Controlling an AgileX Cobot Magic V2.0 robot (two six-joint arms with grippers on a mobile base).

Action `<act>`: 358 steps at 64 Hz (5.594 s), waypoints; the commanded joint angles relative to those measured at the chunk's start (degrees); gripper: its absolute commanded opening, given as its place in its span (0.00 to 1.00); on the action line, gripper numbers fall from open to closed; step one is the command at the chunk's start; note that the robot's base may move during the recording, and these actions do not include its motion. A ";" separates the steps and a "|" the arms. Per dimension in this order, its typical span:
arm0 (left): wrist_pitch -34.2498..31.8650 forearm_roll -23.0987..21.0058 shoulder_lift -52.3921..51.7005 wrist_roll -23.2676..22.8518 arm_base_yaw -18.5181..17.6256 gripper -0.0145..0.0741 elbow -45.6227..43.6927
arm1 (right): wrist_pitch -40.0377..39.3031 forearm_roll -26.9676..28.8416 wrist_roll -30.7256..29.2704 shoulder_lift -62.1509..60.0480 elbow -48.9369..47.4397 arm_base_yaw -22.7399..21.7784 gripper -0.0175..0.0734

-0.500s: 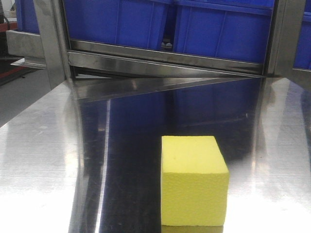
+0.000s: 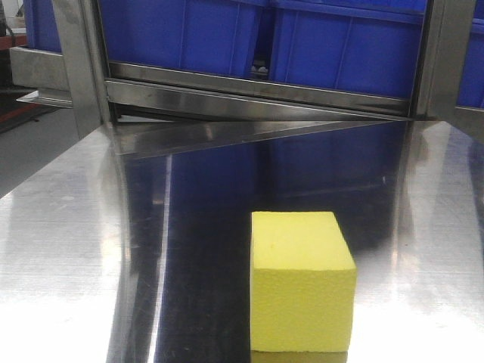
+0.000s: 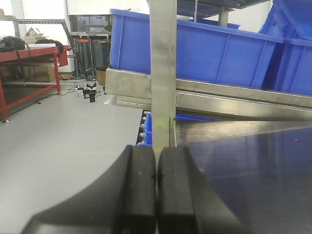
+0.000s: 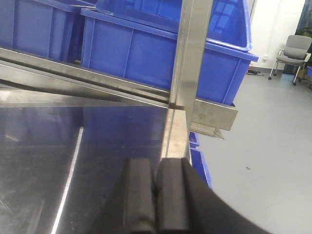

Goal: Place yellow foam block on left shelf second layer

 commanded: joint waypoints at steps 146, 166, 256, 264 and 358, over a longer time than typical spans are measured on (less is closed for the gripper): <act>-4.68 -0.32 -1.15 -0.19 -0.31 0.30 1.53 | 48.44 -10.70 52.52 68.20 -56.87 41.67 0.88; -4.68 -0.32 -1.15 -0.19 -0.31 0.30 1.53 | 51.74 -10.70 57.80 80.95 -67.37 50.40 0.88; -4.68 -0.32 -1.15 -0.19 -0.31 0.30 1.53 | 47.90 -7.95 58.81 89.73 -65.65 53.78 0.88; -4.68 -0.32 -1.15 -0.19 -0.31 0.30 1.53 | 48.80 -7.95 58.76 90.03 -65.65 53.78 0.88; -4.68 -0.32 -1.15 -0.19 -0.31 0.30 1.53 | 49.76 -7.36 57.85 92.02 -65.84 53.72 0.72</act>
